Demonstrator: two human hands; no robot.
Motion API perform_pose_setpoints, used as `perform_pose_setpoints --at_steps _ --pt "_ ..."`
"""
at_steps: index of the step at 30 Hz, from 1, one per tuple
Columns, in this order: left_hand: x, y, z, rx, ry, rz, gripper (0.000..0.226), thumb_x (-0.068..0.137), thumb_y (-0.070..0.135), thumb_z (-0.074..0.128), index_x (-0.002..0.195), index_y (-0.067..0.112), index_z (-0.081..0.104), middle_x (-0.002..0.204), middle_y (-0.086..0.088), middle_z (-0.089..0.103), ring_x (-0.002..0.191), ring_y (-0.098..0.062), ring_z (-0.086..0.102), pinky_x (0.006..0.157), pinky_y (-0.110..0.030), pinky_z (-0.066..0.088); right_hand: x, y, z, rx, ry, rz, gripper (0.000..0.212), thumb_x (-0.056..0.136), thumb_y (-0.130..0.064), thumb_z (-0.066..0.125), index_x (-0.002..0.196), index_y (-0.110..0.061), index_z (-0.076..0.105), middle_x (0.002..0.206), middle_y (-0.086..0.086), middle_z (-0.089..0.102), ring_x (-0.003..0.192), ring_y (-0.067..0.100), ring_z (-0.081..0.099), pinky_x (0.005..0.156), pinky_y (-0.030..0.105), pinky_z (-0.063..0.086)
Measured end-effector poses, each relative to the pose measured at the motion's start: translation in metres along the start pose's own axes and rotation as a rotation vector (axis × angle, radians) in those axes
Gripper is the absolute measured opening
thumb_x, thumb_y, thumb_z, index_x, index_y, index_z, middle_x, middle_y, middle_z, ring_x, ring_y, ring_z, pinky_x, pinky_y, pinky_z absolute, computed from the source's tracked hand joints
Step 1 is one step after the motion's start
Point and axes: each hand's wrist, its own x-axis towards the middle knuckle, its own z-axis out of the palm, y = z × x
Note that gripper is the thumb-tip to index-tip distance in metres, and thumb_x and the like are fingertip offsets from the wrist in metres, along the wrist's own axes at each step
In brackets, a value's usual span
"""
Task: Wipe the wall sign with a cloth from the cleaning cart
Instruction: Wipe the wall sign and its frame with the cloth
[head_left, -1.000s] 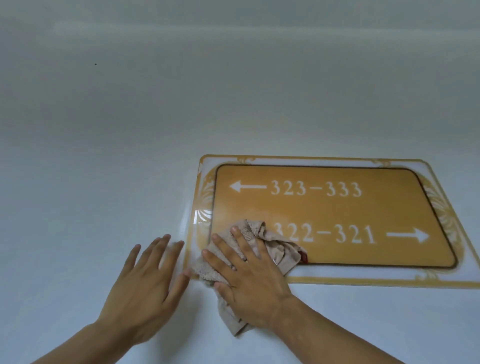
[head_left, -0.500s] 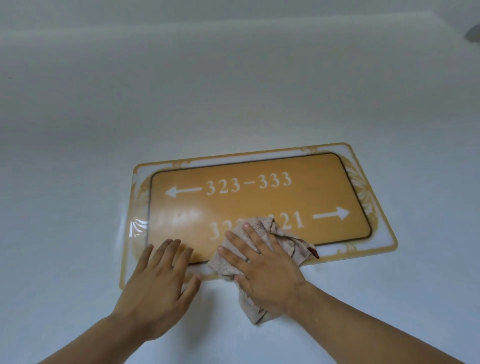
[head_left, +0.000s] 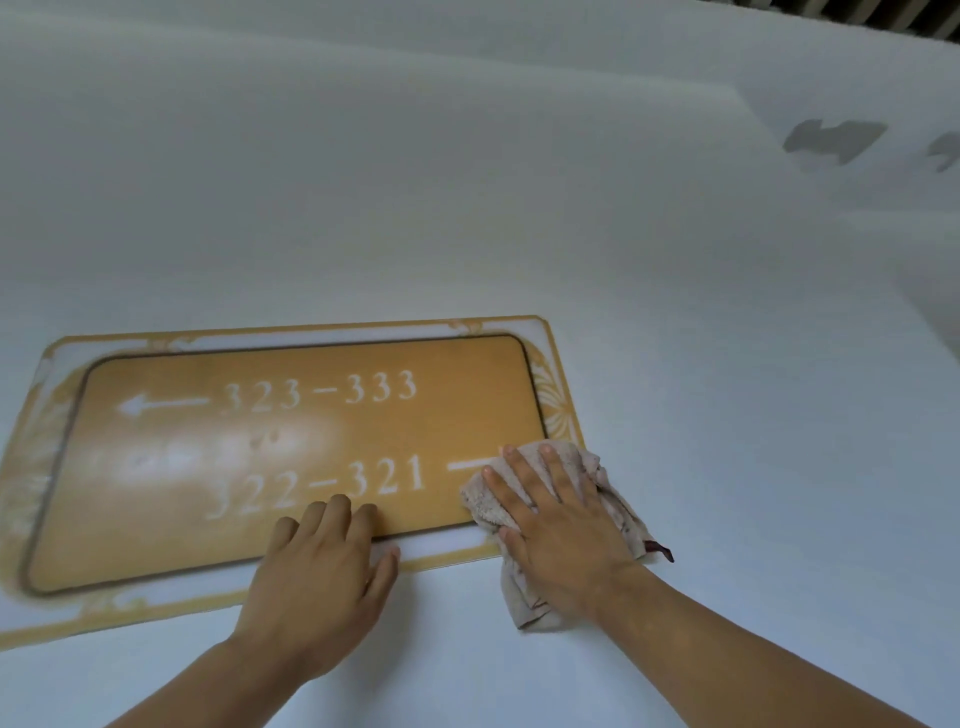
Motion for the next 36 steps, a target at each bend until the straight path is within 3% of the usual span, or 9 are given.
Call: perform_pose_setpoints --at_steps 4,8,14,24,27,30,32,36 --pt "0.02 0.046 0.004 -0.049 -0.005 0.012 0.06 0.089 0.053 0.02 0.122 0.02 0.059 0.097 0.003 0.05 0.091 -0.023 0.052 0.08 -0.038 0.041 -0.006 0.025 0.001 0.0 -0.017 -0.018 0.063 0.107 -0.046 0.015 0.153 -0.04 -0.027 0.162 -0.007 -0.036 0.149 0.03 -0.031 0.121 0.056 -0.015" --pt "0.035 0.078 0.009 -0.063 -0.023 0.064 0.058 0.09 0.052 0.024 0.135 0.023 0.046 0.123 0.002 0.047 0.116 -0.022 0.046 0.098 -0.037 0.038 -0.002 0.031 0.008 0.019 0.023 -0.056 0.062 0.106 -0.052 0.012 0.154 -0.041 -0.025 0.162 -0.01 -0.036 0.148 0.029 -0.034 0.119 0.055 -0.019" --pt "0.046 0.098 0.02 -0.048 -0.002 0.099 0.051 0.088 0.045 0.032 0.123 0.015 0.053 0.124 -0.005 0.05 0.123 -0.029 0.047 0.109 -0.047 0.034 0.003 0.032 0.028 0.102 0.111 -0.037 0.064 0.096 -0.064 0.0 0.156 -0.047 -0.015 0.164 -0.013 -0.03 0.145 0.028 -0.039 0.118 0.061 -0.015" --pt "0.077 0.101 0.044 -0.048 0.146 0.133 0.045 0.082 0.036 0.045 0.112 0.006 0.057 0.132 -0.016 0.053 0.13 -0.034 0.046 0.111 -0.054 0.034 0.021 0.045 0.047 0.144 0.298 -0.126 0.062 0.099 -0.065 0.012 0.155 -0.051 -0.013 0.168 -0.01 -0.02 0.149 0.032 -0.031 0.116 0.069 -0.004" --pt "0.094 0.096 0.047 -0.09 0.241 0.137 0.035 0.078 0.032 0.045 0.097 0.005 0.058 0.114 -0.014 0.059 0.114 -0.033 0.053 0.105 -0.051 0.039 0.03 0.05 0.046 0.172 0.345 -0.165 0.063 0.099 -0.067 0.017 0.155 -0.053 -0.01 0.169 -0.009 -0.015 0.15 0.031 -0.029 0.116 0.069 -0.005" --pt "0.122 0.101 0.04 -0.128 0.392 0.058 0.022 0.079 0.028 0.044 0.07 0.009 0.051 0.075 -0.008 0.051 0.077 -0.03 0.047 0.081 -0.047 0.045 0.039 0.054 0.049 0.193 0.38 -0.194 0.061 0.099 -0.068 0.021 0.156 -0.053 0.004 0.169 -0.012 -0.012 0.152 0.029 -0.026 0.117 0.068 -0.006" --pt "0.142 0.106 0.035 -0.121 0.423 -0.022 0.028 0.082 0.028 0.043 0.065 0.007 0.052 0.07 -0.009 0.051 0.073 -0.032 0.046 0.073 -0.045 0.043 0.048 0.056 0.047 0.198 0.391 -0.198 0.063 0.099 -0.068 0.022 0.157 -0.048 0.009 0.17 -0.012 -0.009 0.152 0.028 -0.026 0.117 0.068 -0.007" --pt "0.169 0.118 0.038 -0.039 0.401 -0.139 0.029 0.087 0.032 0.042 0.075 0.009 0.053 0.077 -0.011 0.06 0.078 -0.033 0.053 0.081 -0.047 0.039 0.083 0.065 0.03 0.184 0.378 -0.158 0.071 0.096 -0.069 0.019 0.159 -0.039 0.007 0.169 -0.013 -0.008 0.151 0.026 -0.027 0.116 0.067 -0.011"
